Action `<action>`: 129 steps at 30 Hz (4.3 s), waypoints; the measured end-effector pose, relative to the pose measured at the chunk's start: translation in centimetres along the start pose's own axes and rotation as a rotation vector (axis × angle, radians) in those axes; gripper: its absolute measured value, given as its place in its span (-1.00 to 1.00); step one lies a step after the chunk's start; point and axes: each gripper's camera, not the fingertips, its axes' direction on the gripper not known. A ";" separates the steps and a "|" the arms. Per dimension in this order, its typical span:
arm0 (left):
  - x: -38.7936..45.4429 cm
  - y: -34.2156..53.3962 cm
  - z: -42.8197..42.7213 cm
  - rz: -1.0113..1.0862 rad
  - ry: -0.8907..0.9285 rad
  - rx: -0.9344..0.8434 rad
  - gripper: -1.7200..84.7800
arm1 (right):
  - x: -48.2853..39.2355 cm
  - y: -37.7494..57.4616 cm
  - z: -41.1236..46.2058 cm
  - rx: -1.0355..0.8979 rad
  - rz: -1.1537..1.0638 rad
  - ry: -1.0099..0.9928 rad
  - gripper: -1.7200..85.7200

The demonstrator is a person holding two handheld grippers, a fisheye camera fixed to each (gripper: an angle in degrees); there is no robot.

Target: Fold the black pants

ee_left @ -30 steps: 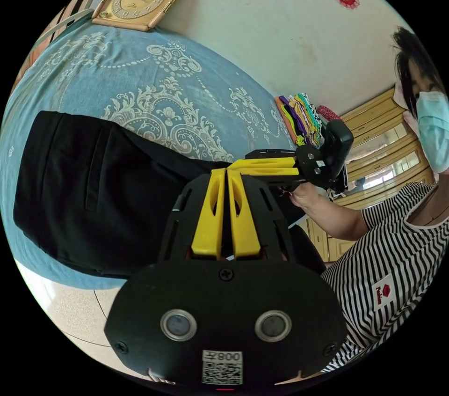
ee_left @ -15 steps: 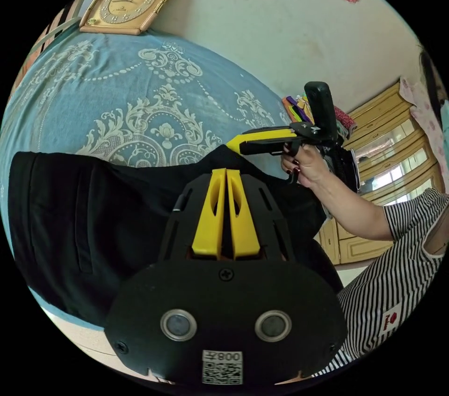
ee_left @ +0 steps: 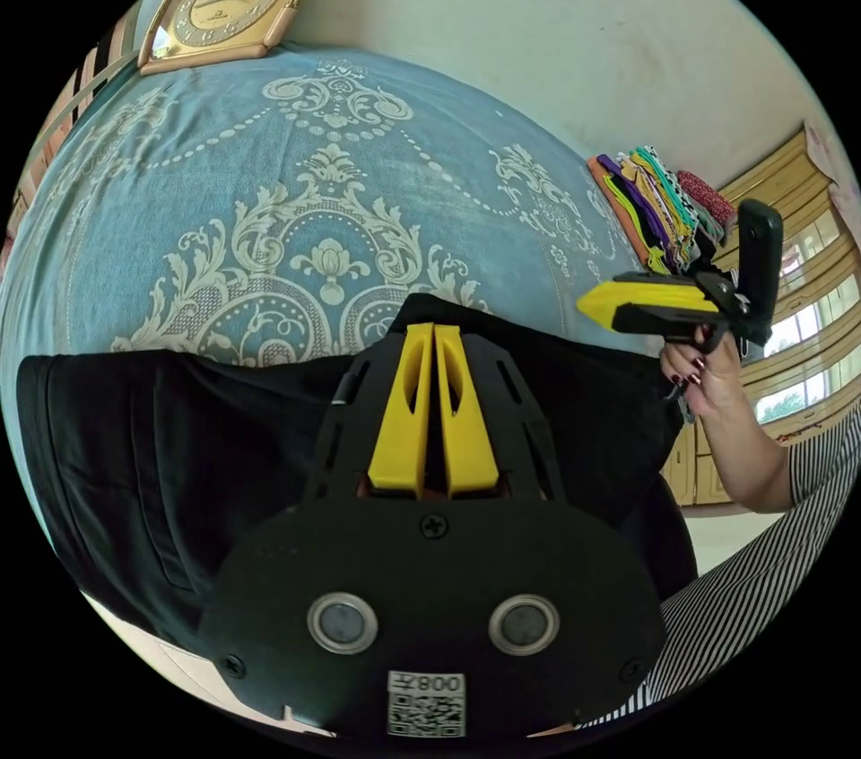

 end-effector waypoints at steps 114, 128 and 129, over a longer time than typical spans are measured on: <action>48.4 -13.7 24.3 0.646 0.113 -0.252 -0.95 | 6.4 37.7 -8.7 -0.224 0.394 0.603 -0.96; 48.2 -14.2 21.8 0.588 0.162 -0.177 -0.93 | 8.7 40.7 -12.2 -0.023 0.601 0.484 -0.96; 48.3 -14.4 22.0 0.593 0.175 -0.195 -0.93 | 8.8 40.8 -12.1 -0.029 0.604 0.474 -0.96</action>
